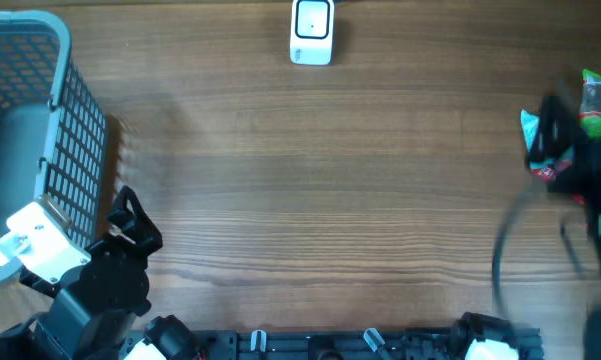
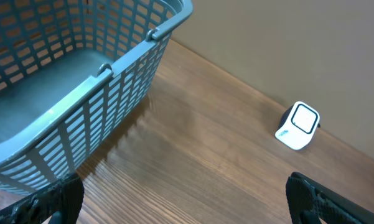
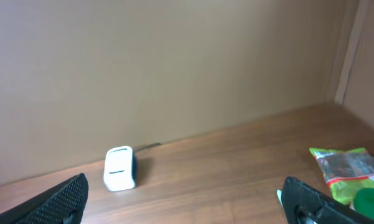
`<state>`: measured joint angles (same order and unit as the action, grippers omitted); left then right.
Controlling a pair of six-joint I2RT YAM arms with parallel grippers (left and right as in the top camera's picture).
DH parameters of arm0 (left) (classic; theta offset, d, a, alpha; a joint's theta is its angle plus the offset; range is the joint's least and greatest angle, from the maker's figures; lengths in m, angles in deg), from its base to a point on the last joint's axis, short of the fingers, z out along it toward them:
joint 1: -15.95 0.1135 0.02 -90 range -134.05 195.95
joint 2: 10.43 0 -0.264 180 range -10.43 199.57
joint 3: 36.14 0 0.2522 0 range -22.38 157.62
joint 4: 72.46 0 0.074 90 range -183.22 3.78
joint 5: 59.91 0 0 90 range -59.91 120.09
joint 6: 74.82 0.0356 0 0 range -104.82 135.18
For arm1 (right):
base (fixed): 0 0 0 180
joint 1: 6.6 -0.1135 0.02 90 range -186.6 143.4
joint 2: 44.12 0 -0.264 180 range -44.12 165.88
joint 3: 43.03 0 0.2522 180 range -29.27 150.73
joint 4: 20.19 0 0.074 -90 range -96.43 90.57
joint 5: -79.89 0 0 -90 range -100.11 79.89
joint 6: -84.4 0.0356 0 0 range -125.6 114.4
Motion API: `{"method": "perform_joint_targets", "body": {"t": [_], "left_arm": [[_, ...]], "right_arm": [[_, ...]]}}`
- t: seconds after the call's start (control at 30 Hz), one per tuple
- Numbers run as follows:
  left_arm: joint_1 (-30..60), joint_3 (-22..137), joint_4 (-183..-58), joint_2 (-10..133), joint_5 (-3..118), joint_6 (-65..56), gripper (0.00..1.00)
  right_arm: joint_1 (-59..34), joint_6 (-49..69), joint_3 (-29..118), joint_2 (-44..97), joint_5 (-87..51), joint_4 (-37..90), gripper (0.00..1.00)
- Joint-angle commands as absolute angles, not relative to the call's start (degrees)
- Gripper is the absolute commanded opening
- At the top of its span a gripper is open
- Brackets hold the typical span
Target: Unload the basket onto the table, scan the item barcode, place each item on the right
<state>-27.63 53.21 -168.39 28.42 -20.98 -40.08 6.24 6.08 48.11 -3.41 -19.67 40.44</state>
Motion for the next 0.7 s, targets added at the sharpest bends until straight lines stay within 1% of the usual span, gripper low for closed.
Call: {"method": "perform_joint_targets", "body": {"t": [0.0,0.2,0.33,0.43,0.5,0.67], "left_arm": [[-28.0,53.0,-168.3,28.7,-21.3,-40.8,1.00],[-28.0,53.0,-168.3,28.7,-21.3,-40.8,1.00],[-28.0,53.0,-168.3,28.7,-21.3,-40.8,1.00],[-28.0,53.0,-168.3,28.7,-21.3,-40.8,1.00],[-28.0,53.0,-168.3,28.7,-21.3,-40.8,1.00],[-28.0,53.0,-168.3,28.7,-21.3,-40.8,1.00]], "right_arm": [[6.4,5.1,48.0,-12.2,-22.2,47.1,1.00],[6.4,4.0,48.0,-20.2,-19.5,56.1,1.00],[6.4,-6.6,47.4,-21.6,-26.9,57.9,1.00],[5.9,-7.0,45.5,-21.9,-28.2,56.9,1.00],[3.9,-5.9,42.3,-23.1,-28.2,52.5,1.00],[-3.7,-5.4,27.0,-32.6,-27.7,30.1,1.00]]}}
